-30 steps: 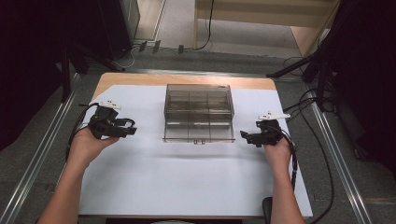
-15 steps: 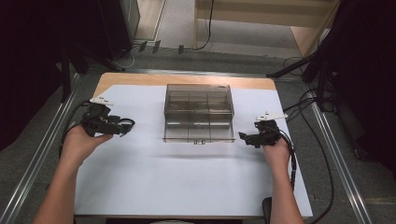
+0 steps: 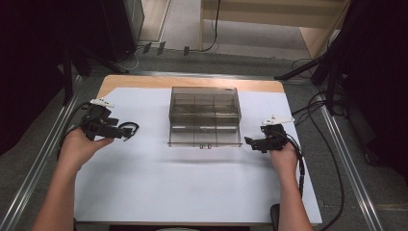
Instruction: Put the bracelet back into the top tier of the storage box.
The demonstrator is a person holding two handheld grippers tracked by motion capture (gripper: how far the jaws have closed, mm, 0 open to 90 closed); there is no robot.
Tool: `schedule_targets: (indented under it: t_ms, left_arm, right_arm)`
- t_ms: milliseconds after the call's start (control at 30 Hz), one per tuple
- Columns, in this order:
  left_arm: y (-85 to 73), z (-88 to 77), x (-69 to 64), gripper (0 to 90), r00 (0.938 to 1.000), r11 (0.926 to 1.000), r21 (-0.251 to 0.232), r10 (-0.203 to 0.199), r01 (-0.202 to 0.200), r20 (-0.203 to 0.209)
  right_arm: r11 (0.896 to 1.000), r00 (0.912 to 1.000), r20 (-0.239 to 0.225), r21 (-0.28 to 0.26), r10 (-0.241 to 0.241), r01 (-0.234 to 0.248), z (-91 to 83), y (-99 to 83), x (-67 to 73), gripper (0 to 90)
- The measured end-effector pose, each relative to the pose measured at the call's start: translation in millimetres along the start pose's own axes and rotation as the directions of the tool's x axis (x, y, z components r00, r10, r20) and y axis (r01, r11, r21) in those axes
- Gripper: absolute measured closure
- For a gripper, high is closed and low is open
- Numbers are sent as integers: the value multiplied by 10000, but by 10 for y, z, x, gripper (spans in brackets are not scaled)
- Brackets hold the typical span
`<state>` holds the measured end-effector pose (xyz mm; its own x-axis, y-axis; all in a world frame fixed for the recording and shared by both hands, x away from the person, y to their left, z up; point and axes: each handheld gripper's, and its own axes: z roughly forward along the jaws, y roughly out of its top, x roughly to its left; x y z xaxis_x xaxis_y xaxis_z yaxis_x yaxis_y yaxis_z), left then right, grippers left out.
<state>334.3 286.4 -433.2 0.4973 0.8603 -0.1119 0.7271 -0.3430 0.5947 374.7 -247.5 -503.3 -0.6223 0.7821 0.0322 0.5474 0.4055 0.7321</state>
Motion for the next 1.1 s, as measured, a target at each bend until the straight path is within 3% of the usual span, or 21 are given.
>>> schedule_targets:
  t_ms: [167, 267, 567, 733, 867, 967, 1100]
  left_arm:
    - [-24, 63, 30, 227, 9998, 9996, 272, -9, 15, -222]
    - [-28, 107, 65, 159, 9982, 9980, 557, -281, 310, -527]
    - [-41, 160, 78, 168, 9994, 9957, 893, -212, 237, -281]
    - [61, 175, 89, 171, 9995, 9898, 1425, -8, 53, -319]
    - [145, 150, 64, 175, 9999, 9894, 1447, -103, 122, -136]
    - [205, 127, 45, 222, 9999, 9869, 1613, 43, -21, -129]
    - [249, 138, 77, 225, 9993, 9792, 2026, 5, 72, -378]
  right_arm:
    - [10000, 10000, -31, 49, 34, -34, 7, -3, -9, 170]
    - [10000, 10000, -30, 43, 22, -22, 9, -2, -9, 170]
    - [10000, 10000, -16, 48, -20, 20, 12, 3, -3, 171]
    - [9998, 10000, -22, 169, -41, 42, 11, -3, 2, 170]
    - [9997, 10000, 23, 225, -58, 57, -2, -7, 10, 168]
    - [9997, 10000, 87, 233, -12, 10, -6, -13, -5, 167]
    - [9998, 9999, 79, 163, 84, -85, -2, -10, -15, 168]
